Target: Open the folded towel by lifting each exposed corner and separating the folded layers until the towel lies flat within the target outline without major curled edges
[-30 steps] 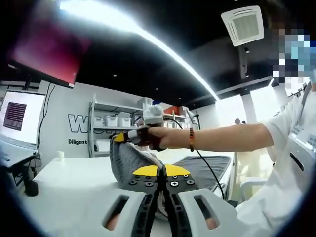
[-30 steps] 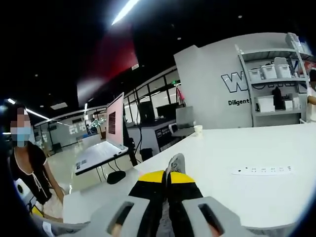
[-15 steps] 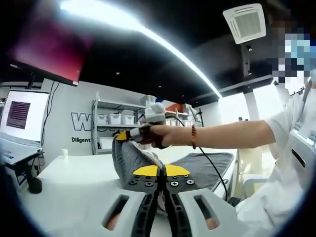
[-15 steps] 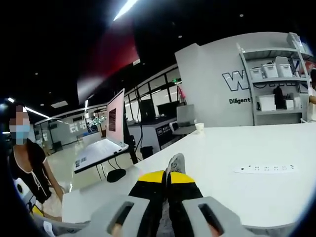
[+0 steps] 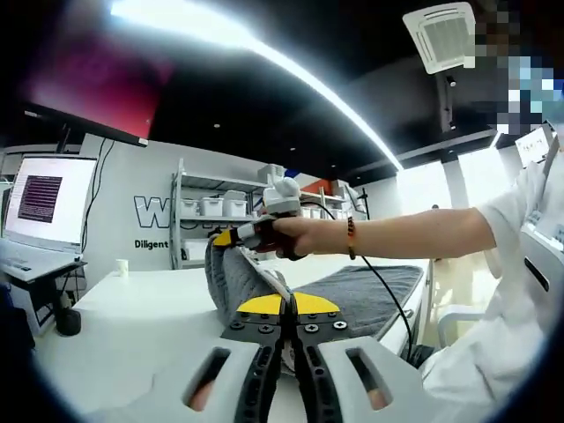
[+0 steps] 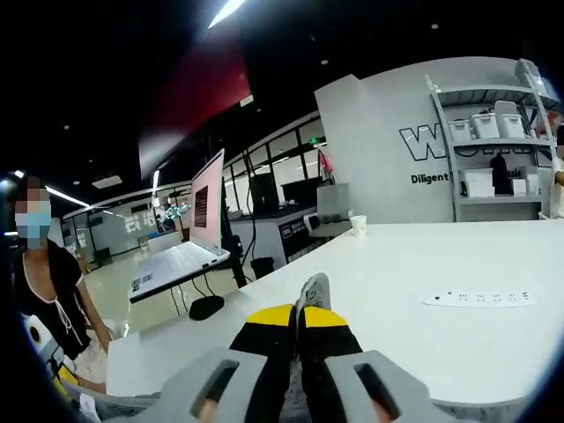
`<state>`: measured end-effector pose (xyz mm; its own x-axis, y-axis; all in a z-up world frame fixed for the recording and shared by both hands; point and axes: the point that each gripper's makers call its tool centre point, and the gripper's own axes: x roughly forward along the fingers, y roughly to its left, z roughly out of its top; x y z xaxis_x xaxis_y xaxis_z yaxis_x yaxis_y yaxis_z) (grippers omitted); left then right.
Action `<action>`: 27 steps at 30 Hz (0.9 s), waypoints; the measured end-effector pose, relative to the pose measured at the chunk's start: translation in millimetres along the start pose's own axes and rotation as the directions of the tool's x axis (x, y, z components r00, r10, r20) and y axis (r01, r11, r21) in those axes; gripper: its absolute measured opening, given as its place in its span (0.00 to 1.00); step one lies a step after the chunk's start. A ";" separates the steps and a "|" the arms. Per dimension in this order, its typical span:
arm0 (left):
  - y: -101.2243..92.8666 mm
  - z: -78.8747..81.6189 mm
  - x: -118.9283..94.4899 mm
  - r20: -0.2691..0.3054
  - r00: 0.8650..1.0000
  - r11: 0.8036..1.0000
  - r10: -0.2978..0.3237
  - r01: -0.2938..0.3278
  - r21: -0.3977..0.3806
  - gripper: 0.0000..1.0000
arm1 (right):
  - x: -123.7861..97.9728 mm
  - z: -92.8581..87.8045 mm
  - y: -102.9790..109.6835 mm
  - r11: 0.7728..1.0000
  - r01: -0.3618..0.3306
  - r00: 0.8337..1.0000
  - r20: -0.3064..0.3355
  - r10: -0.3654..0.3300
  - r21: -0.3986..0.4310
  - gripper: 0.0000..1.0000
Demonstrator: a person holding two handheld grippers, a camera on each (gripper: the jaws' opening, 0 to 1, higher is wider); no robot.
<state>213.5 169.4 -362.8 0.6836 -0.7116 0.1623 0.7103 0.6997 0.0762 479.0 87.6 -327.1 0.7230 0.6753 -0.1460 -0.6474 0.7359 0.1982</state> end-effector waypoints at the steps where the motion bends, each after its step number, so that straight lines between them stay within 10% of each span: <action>1: 0.6 -0.8 -1.0 0.000 1.000 1.000 0.001 -0.001 -0.001 0.00 | 1.3 1.6 1.6 1.000 -0.004 1.000 0.005 0.004 -0.002 0.00; 27: 12.3 -22.1 -16.7 -0.034 0.998 0.998 0.061 -0.062 -0.014 0.00 | 20.0 -13.5 12.6 1.000 -0.019 1.000 -0.017 0.019 -0.014 0.00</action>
<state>214.5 188.5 -386.3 0.7311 -0.6693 0.1327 0.6691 0.7413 0.0521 482.1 111.1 -340.6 0.7067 0.6896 -0.1583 -0.6642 0.7236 0.1874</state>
